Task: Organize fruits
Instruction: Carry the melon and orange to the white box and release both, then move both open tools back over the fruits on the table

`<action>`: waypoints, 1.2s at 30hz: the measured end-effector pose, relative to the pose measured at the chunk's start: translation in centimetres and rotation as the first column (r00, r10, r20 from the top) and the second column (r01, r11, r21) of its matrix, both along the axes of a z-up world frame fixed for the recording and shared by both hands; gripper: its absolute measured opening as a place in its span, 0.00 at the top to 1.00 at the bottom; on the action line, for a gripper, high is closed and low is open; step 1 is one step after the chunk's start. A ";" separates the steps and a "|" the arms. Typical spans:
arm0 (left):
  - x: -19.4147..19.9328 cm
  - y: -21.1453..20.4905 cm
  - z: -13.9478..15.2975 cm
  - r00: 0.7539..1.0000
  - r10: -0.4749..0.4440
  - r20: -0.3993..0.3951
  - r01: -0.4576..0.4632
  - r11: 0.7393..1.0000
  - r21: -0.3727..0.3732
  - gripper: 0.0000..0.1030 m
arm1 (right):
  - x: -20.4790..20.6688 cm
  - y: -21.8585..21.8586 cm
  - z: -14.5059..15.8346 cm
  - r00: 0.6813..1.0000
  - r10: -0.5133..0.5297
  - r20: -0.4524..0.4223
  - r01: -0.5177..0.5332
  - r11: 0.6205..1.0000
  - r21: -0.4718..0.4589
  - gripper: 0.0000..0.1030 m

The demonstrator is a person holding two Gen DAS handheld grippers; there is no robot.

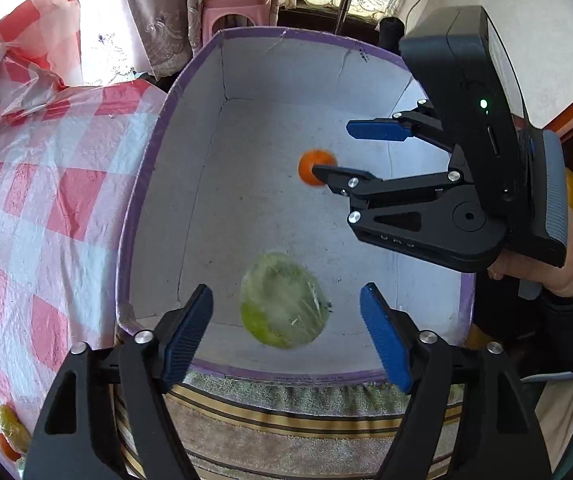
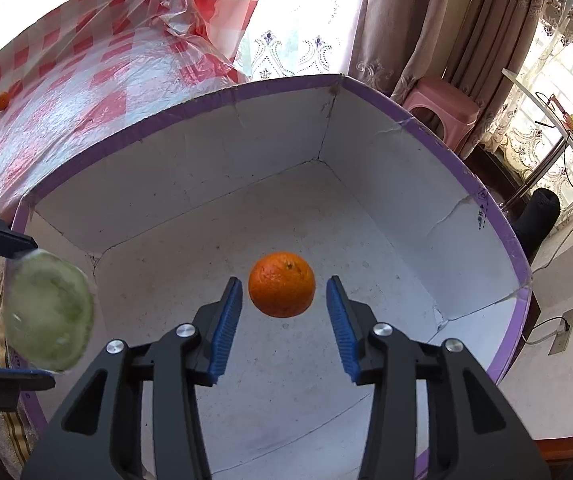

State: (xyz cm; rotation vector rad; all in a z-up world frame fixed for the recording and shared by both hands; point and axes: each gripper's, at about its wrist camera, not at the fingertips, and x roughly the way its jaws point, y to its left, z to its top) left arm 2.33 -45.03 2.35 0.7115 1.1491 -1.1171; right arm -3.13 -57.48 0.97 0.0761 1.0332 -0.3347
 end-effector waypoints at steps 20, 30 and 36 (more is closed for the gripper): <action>2.0 16.8 10.7 0.892 0.332 0.306 -0.230 0.917 -0.326 0.22 | -0.8 4.0 6.8 0.949 0.044 0.311 -0.041 0.999 -0.018 0.10; 0.4 26.8 11.0 0.746 0.564 0.354 -0.431 0.814 -0.390 0.19 | 0.4 10.1 8.9 0.902 0.224 0.370 -0.249 0.968 0.021 0.08; -1.1 32.2 9.2 0.670 0.666 0.327 -0.526 0.737 -0.424 0.19 | 1.5 15.0 8.7 0.872 0.319 0.370 -0.351 0.936 0.023 0.08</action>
